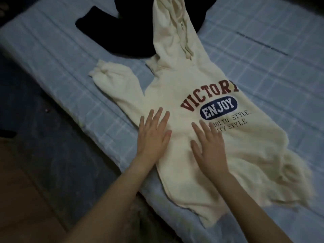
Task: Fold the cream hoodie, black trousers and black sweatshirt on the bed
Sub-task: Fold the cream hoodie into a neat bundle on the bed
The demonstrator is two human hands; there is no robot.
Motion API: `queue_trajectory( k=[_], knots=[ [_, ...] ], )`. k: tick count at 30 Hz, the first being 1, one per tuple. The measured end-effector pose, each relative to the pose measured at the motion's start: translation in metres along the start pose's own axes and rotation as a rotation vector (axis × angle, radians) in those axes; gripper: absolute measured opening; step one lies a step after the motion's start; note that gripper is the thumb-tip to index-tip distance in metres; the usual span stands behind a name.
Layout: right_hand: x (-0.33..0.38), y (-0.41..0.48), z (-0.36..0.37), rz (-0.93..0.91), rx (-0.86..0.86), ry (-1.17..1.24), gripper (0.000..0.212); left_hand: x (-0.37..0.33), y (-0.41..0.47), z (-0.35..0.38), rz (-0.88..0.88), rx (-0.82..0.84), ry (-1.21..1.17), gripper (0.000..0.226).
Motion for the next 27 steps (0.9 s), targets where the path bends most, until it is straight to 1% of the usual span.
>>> queue_trajectory(
  k=[3,6,9,11,13,14,15,17,18,20,23,24,25,26,27],
  knots=[
    [0.009,0.038,0.047,0.007,-0.002,-0.026,0.052,0.029,0.045,0.023,0.074,0.040,0.115,0.057],
    [0.004,0.057,0.087,0.038,0.066,-0.129,0.054,0.055,0.062,0.054,0.135,0.126,0.165,0.059],
    [-0.003,0.056,0.104,0.071,0.109,-0.259,0.054,0.062,0.062,0.063,0.173,0.162,0.087,0.062],
    [-0.001,0.055,0.103,0.109,0.104,-0.230,0.054,0.066,0.066,0.050,0.253,0.168,-0.001,0.059],
    [0.011,0.062,0.097,0.148,0.058,-0.126,0.054,0.090,0.082,0.022,0.296,0.079,-0.069,0.052],
    [0.023,0.071,0.094,0.146,0.019,-0.064,0.055,0.111,0.096,0.007,0.265,0.002,-0.093,0.050],
    [0.039,0.084,0.092,0.120,-0.020,-0.012,0.055,0.138,0.112,-0.007,0.191,-0.071,-0.118,0.048],
    [0.079,0.119,0.096,0.037,-0.062,0.061,0.054,0.197,0.146,-0.027,-0.025,-0.139,-0.162,0.047],
    [0.099,0.138,0.102,-0.006,-0.065,0.072,0.054,0.224,0.163,-0.033,-0.118,-0.136,-0.187,0.048],
    [0.129,0.177,0.115,-0.071,-0.060,0.056,0.053,0.267,0.195,-0.035,-0.240,-0.125,-0.274,0.051],
    [0.145,0.223,0.139,-0.055,-0.037,0.069,0.054,0.311,0.240,-0.024,-0.391,-0.071,-0.419,0.067],
    [0.145,0.234,0.146,-0.027,-0.024,0.069,0.055,0.318,0.251,-0.017,-0.423,-0.031,-0.422,0.074],
    [0.143,0.242,0.152,0.004,-0.008,0.056,0.057,0.322,0.260,-0.012,-0.424,0.012,-0.361,0.077],
    [0.142,0.246,0.157,0.028,0.010,0.032,0.058,0.321,0.264,-0.009,-0.388,0.041,-0.265,0.075],
    [0.142,0.248,0.160,0.037,0.024,0.005,0.057,0.319,0.265,-0.009,-0.328,0.043,-0.201,0.067]
  ],
)
Point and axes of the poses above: each hand's wrist, its own y-axis towards the middle knuckle, its own z-axis out of the palm, x = y × z, the point moved 6 cm from there along y, towards the middle knuckle, and after that the axes turned 7 degrees about -z, right-handed, at the moved point
